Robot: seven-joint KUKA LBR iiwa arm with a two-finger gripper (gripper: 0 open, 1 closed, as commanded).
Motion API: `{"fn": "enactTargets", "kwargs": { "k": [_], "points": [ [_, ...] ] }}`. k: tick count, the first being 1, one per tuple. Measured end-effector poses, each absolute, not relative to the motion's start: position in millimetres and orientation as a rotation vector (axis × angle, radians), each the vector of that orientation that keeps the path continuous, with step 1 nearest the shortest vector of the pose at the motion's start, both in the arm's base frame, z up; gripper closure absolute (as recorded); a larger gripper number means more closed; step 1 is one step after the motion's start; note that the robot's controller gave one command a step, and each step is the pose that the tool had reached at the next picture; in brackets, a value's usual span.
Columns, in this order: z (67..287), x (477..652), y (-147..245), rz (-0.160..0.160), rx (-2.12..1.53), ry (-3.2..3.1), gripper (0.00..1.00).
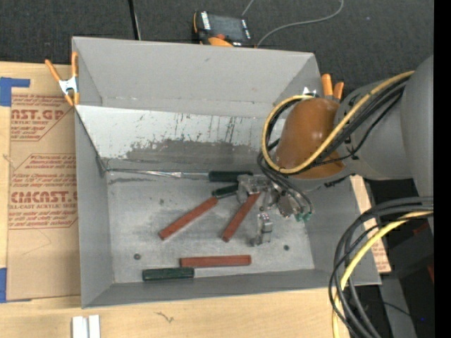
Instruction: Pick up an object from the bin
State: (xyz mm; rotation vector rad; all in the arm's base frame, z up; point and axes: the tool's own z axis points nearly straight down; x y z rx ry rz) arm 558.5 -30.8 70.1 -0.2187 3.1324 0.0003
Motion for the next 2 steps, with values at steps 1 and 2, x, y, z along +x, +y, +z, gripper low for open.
{"fn": "enactTargets", "kwargs": {
  "k": [1, 2],
  "points": [
    [70, 558.5, -31, 0.000, -0.219, 3.134, 1.00],
    [213, 550.2, -30, -0.003, -0.222, 3.124, 1.00]
  ]
}}
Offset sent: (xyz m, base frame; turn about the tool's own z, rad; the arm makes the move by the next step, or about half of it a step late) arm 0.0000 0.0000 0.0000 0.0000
